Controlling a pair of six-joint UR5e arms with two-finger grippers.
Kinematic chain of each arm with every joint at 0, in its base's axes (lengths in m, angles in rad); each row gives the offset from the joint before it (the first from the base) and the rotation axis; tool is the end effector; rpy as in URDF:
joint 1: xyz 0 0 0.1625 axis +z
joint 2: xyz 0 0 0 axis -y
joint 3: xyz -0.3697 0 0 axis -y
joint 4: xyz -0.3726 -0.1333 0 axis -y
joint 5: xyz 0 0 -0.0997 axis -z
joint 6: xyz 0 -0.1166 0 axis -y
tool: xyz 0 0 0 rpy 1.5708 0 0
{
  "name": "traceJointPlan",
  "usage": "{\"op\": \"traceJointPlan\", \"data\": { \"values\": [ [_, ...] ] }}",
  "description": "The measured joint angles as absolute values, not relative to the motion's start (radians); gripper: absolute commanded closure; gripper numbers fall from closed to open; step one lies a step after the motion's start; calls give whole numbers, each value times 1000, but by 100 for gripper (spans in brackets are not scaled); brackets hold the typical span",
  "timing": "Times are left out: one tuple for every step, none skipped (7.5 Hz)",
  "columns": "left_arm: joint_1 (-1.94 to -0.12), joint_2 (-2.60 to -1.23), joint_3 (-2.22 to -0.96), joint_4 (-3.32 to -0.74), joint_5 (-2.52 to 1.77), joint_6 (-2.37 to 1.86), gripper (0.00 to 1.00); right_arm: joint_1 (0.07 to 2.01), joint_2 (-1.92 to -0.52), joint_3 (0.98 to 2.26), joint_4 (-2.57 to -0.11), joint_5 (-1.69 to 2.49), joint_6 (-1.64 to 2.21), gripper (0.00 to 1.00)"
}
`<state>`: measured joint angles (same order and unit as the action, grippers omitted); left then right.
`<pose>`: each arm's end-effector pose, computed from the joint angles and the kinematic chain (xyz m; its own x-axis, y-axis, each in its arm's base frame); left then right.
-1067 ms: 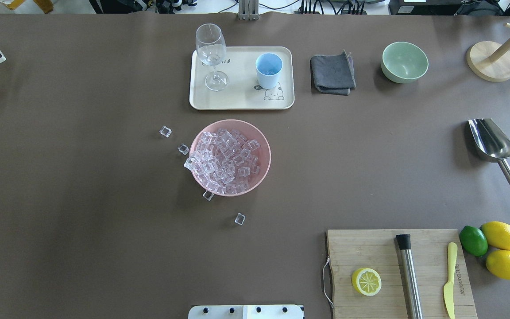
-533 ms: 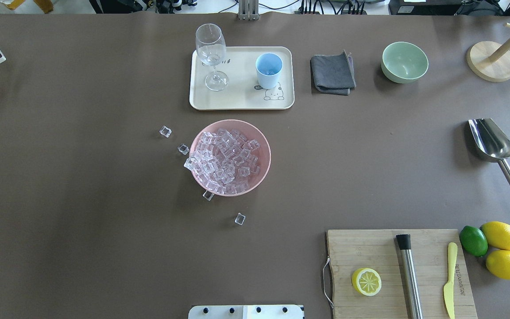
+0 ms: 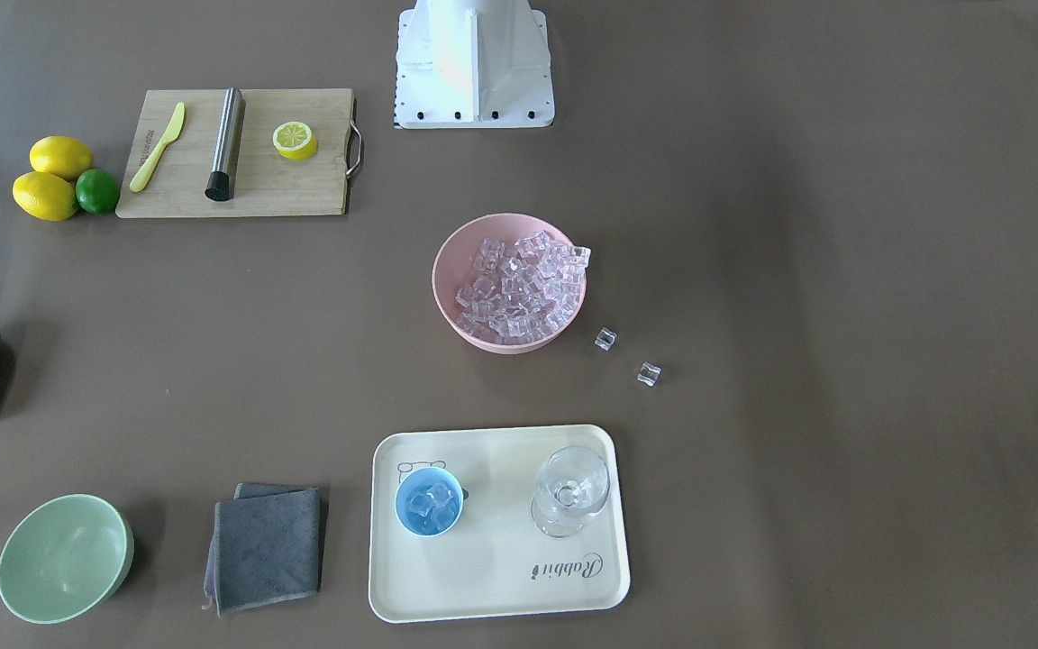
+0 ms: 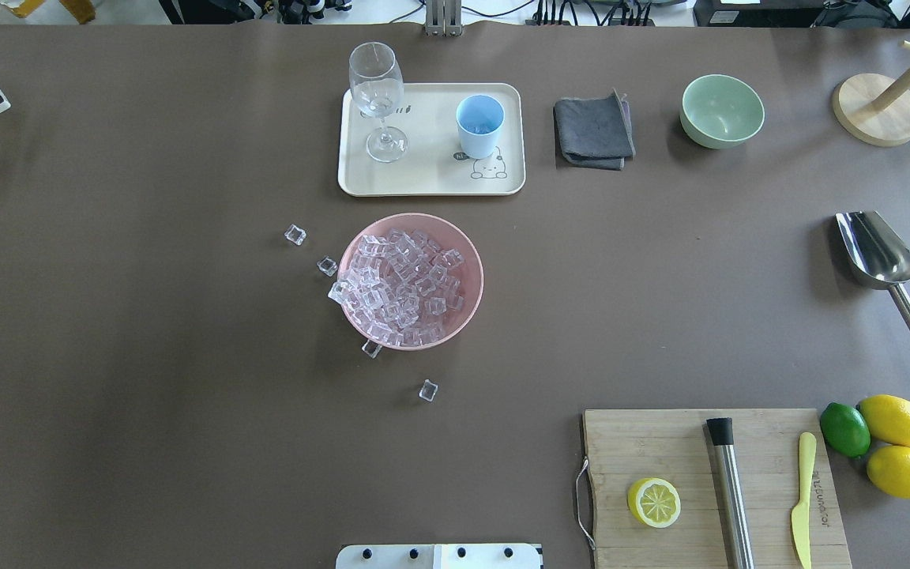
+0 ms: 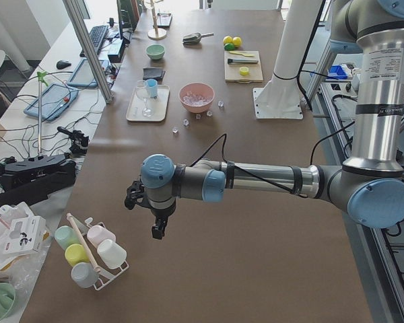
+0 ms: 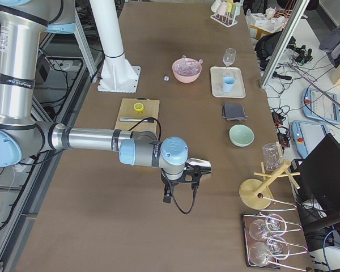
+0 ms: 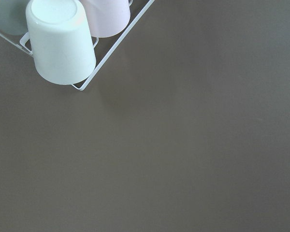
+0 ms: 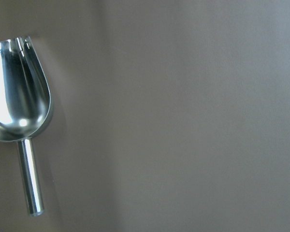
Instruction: Put ice in cup with scoop
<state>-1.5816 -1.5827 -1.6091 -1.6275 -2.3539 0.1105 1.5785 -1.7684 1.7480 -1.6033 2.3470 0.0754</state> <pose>-0.0563 -0.4839 0.5850 0.7064 0.1768 -0.6854 -0.0676 0.9807 0.1834 0.0547 -0.3947 0.6210 0.7107 0.1176 0.6936 -0.0614 0.9925 -0.1054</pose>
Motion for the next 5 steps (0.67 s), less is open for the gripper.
{"op": "traceJointPlan", "data": {
  "values": [
    [-1582, -1583, -1609, -1628, -2354, 110, 1, 1578, -1768, 1749, -1603, 2347, 74, 1],
    [-1582, -1584, -1609, -1628, -2355, 110, 1, 1578, -1766, 1748, -1603, 2346, 67, 1],
    [-1582, -1584, -1610, -1628, -2355, 110, 1, 1578, -1766, 1747, -1606, 2347, 37, 1],
    [-1582, -1584, -1610, -1628, -2355, 110, 1, 1578, -1766, 1748, -1614, 2346, 10, 1],
    [-1582, -1585, -1610, -1628, -2355, 110, 1, 1578, -1766, 1748, -1618, 2344, -3, 1]
  ]
}}
